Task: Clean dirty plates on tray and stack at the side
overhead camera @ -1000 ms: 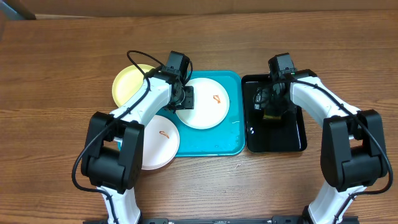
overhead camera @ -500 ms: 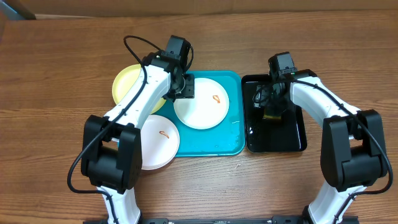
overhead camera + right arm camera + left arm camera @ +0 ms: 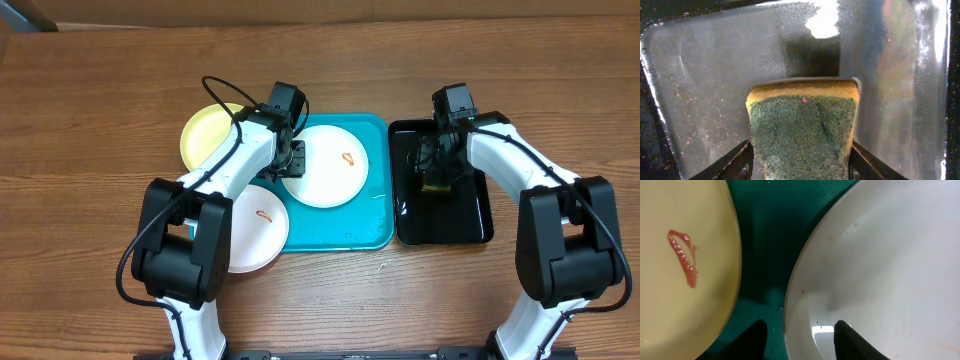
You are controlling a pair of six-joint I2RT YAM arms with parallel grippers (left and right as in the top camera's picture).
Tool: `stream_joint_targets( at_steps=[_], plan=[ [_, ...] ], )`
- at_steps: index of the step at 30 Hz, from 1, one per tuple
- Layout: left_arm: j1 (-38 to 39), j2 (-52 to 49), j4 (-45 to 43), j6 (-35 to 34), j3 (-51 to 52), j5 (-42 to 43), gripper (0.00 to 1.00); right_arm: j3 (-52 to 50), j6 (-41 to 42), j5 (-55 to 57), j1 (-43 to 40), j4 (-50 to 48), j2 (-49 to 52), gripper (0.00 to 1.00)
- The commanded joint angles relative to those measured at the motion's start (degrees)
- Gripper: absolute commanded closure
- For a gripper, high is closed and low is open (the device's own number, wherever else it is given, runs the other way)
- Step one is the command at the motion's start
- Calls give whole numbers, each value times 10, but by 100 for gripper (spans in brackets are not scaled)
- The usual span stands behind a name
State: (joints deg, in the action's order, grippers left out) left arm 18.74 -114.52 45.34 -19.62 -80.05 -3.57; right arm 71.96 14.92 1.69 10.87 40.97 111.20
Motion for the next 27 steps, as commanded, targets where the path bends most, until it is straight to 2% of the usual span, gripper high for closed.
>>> stream_joint_targets(
  at_steps=[1,4,6,7,8,9,14,17,20,25,27],
  plan=[
    [1,-5,-9,-14,15,-9,54,-20,-1,4,-1,-17,1,40],
    [1,-5,-17,-19,23,-9,55,-31,-1,4,-1,-32,1,41],
    [1,-5,-22,-19,23,-8,58,-31,-1,4,-1,-31,0,47],
    [1,-5,-24,-19,23,-5,59,-30,-1,3,-1,-27,0,55],
    [1,-5,-26,-19,23,3,59,-28,-1,4,-1,-21,0,73],
    [1,-5,-26,-19,23,14,61,-26,-1,4,-1,-12,0,96],
    [1,-5,-36,-19,23,28,63,5,-4,4,-4,27,-1,96],
    [1,-5,-42,-19,23,39,81,32,-19,4,-4,54,-8,96],
    [1,-5,-45,-19,23,51,92,63,-34,8,-4,88,-21,96],
    [1,-5,-49,-18,23,51,94,102,-34,13,-4,140,-43,96],
    [1,-5,-50,-18,23,51,77,105,-34,13,-3,155,-46,96]
  ],
)
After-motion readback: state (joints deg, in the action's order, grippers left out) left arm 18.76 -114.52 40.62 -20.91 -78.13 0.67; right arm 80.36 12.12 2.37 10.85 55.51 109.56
